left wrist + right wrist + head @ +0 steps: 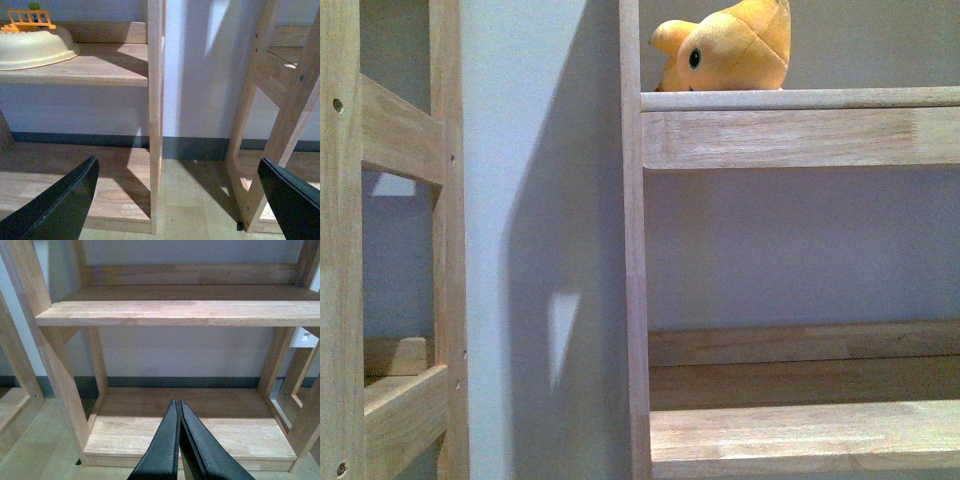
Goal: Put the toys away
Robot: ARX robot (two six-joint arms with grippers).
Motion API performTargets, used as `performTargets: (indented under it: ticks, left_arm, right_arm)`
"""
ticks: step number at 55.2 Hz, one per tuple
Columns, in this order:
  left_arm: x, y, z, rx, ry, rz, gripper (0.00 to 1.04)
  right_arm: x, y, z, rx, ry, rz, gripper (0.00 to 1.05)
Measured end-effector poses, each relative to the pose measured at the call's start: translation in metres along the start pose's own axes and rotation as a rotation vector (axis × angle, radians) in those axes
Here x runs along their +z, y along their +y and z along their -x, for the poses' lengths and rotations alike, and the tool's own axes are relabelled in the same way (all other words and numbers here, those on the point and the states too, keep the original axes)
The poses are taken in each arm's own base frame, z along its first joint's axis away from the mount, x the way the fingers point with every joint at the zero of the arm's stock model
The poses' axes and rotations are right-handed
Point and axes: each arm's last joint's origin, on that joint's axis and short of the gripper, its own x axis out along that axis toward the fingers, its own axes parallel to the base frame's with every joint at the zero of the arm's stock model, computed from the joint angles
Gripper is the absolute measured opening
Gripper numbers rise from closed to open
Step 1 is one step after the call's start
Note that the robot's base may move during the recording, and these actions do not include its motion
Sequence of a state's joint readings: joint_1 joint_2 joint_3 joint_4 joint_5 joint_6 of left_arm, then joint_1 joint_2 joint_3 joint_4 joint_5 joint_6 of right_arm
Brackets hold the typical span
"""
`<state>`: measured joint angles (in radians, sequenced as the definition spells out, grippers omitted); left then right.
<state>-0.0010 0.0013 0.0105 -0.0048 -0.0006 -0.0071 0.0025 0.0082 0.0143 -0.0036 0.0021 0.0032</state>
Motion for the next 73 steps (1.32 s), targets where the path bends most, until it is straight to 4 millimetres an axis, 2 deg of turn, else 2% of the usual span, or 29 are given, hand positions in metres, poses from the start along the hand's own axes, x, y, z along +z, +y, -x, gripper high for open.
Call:
performTargets:
  ticks: [3, 12, 20, 25, 33, 73]
  left_arm:
    - [0.0000, 0.0000, 0.0000, 0.000, 0.000, 0.000, 0.98]
    - [0.0000, 0.0000, 0.0000, 0.000, 0.000, 0.000, 0.98]
    - [0.0000, 0.0000, 0.0000, 0.000, 0.000, 0.000, 0.98]
    - [0.0000, 0.0000, 0.0000, 0.000, 0.000, 0.000, 0.98]
    - [0.0000, 0.0000, 0.0000, 0.000, 0.000, 0.000, 0.98]
    - [0.0000, 0.0000, 0.0000, 0.000, 0.000, 0.000, 0.98]
  right_arm:
    - [0.0000, 0.0000, 0.0000, 0.000, 0.000, 0.000, 0.04]
    - [0.0000, 0.0000, 0.0000, 0.000, 0.000, 0.000, 0.29]
    - [0.0001, 0.0000, 0.0000, 0.000, -0.001, 0.001, 0.63]
    - [0.0001, 0.0000, 0.0000, 0.000, -0.001, 0.001, 0.80]
    - [0.0001, 0.0000, 0.0000, 0.000, -0.001, 0.000, 1.00]
    - [0.0001, 0.0000, 0.0000, 0.000, -0.001, 0.000, 0.98]
